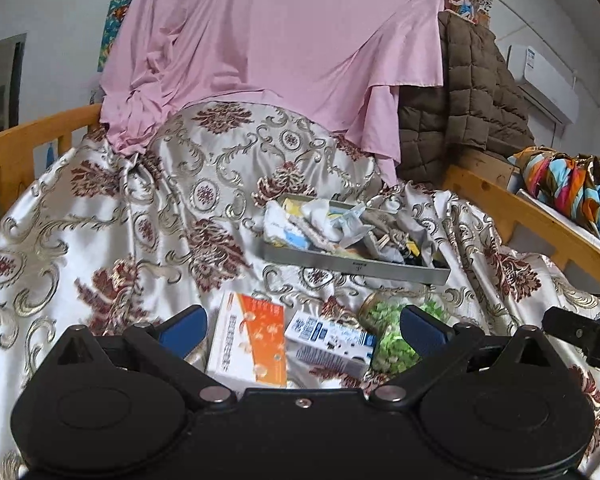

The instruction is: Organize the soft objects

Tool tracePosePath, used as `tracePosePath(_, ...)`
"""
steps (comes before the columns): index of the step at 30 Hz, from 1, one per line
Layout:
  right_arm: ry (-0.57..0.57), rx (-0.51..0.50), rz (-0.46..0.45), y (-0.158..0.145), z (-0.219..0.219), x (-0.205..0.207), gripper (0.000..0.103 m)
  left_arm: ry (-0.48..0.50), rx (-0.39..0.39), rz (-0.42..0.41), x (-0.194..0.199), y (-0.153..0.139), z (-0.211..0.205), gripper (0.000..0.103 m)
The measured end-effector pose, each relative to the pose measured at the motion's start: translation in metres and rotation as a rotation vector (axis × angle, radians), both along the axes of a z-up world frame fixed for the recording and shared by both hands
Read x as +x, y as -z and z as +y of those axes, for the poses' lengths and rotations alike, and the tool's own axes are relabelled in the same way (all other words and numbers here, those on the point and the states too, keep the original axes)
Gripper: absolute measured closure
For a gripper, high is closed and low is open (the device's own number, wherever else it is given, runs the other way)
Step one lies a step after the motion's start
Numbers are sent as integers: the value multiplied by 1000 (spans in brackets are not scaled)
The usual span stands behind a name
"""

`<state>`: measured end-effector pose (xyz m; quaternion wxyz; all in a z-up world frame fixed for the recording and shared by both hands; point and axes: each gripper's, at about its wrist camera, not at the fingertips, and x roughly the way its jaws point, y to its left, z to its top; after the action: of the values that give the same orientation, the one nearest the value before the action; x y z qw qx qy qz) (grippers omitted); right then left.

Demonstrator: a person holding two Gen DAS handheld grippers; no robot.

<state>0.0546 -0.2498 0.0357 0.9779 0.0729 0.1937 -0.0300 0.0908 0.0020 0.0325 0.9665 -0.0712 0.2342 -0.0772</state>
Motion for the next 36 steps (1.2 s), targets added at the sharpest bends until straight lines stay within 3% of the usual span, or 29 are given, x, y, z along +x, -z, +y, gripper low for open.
tracePosePath(36,4,1,9,7,8,-16,0,-41,30,11,-9,8,3,1)
